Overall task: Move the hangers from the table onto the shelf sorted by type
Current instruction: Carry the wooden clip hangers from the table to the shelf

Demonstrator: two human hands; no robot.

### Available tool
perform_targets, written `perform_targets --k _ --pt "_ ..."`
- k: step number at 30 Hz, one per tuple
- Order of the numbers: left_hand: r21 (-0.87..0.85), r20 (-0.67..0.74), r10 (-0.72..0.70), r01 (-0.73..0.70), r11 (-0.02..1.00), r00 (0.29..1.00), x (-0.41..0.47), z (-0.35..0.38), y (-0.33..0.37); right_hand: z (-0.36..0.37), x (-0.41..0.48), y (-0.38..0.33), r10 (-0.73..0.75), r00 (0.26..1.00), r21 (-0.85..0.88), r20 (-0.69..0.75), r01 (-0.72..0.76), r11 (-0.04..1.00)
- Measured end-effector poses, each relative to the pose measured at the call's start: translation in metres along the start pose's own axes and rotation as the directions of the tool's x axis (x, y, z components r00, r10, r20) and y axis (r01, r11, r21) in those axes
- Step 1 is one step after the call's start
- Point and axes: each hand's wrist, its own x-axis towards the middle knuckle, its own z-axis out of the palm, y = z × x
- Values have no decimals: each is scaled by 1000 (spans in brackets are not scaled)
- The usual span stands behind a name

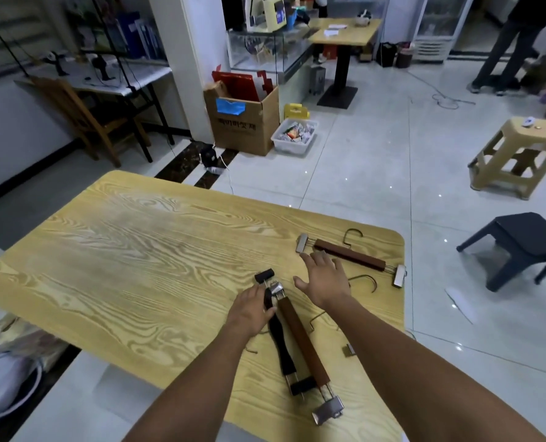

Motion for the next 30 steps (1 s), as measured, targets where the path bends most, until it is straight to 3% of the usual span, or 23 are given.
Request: perform_targets --k 7,14,30 --pt "38 50 -64 62 997 997 9 34 0 35 0 3 6 998 13 64 -7 1000" --pt "114 13 -158 155 981 987 18 58 4 58 -2 4 -7 994 -10 113 9 1000" --pt "70 3 -302 301 951 953 41 63 0 75 1 12 6 991 21 137 -9 1000"
